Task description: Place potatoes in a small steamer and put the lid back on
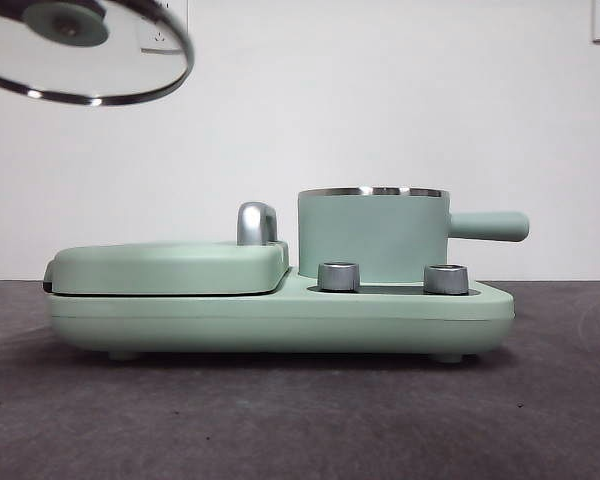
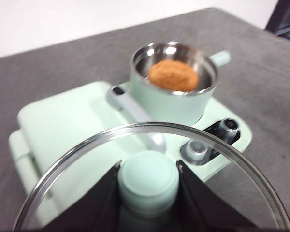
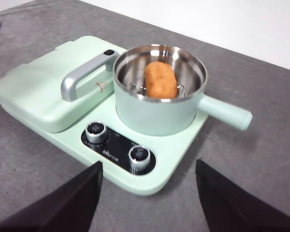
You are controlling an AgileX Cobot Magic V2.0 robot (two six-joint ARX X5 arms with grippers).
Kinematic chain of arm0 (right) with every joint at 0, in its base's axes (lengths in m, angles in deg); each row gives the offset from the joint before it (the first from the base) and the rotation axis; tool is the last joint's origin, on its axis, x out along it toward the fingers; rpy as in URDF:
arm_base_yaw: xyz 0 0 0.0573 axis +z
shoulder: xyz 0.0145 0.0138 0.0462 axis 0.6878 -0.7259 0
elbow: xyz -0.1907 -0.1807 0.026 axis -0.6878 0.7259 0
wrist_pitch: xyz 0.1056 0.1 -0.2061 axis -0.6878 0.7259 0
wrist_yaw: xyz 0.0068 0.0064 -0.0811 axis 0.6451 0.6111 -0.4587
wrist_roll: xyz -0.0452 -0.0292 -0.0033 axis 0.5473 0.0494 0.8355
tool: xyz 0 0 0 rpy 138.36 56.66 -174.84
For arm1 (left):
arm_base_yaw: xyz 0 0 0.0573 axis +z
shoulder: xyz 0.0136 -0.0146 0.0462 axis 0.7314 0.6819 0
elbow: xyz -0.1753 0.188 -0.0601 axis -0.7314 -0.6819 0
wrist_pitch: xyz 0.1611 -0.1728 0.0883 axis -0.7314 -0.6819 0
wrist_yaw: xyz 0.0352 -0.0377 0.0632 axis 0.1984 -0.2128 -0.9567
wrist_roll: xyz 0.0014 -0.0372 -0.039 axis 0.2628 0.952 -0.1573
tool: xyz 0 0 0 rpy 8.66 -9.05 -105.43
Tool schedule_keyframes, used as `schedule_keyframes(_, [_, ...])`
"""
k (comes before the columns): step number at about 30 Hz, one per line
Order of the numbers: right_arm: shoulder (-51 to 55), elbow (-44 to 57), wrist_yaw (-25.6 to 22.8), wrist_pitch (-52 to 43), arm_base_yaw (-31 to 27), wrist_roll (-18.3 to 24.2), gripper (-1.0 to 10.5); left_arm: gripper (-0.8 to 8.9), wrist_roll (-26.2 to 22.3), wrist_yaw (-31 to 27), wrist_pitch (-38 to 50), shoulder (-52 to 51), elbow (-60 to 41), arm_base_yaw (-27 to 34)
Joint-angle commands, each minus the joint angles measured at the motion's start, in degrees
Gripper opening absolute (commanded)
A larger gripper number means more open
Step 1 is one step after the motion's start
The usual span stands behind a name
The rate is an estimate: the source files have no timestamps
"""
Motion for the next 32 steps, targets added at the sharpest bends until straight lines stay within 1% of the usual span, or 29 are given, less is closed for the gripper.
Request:
schedule_keyframes(1, [3.7,2.1,-0.6,0.8,0.3,-2.1,2.9,0.15,-0.2,0.5,4.1,0.3,0.9,-1.1])
schedule_keyframes(5, [7.4,4.1,0.9,5.1,0.3,-2.2,2.9,0.15,-0.2,0.5,8.9,1.8,0.9,-2.5])
schedule_keyframes(9, [8.3,4.2,2.8,10.5,0.4,-3.2,2.9,0.15,-0.2,0.5,15.6,5.1,0.9,-4.2])
schedule_keyframes(11, [8.5,4.2,3.9,10.5,0.4,-3.2,2.9,0.15,-0.2,0.5,19.1,7.3,0.9,-5.0])
schedule_keyframes(20, [8.5,4.2,3.9,10.6,0.4,-3.2,2.9,0.15,-0.5,0.3,31.6,20.8,2.9,-8.9])
schedule_keyframes(24, [8.5,4.2,3.8,10.5,0.3,-3.2,2.9,0.15,-2.0,-0.2,33.9,27.5,6.2,-10.4])
schedule_keyframes(32, [8.5,4.2,3.8,10.6,0.3,-3.2,2.9,0.15,-4.0,-0.2,33.8,40.0,17.5,-12.1])
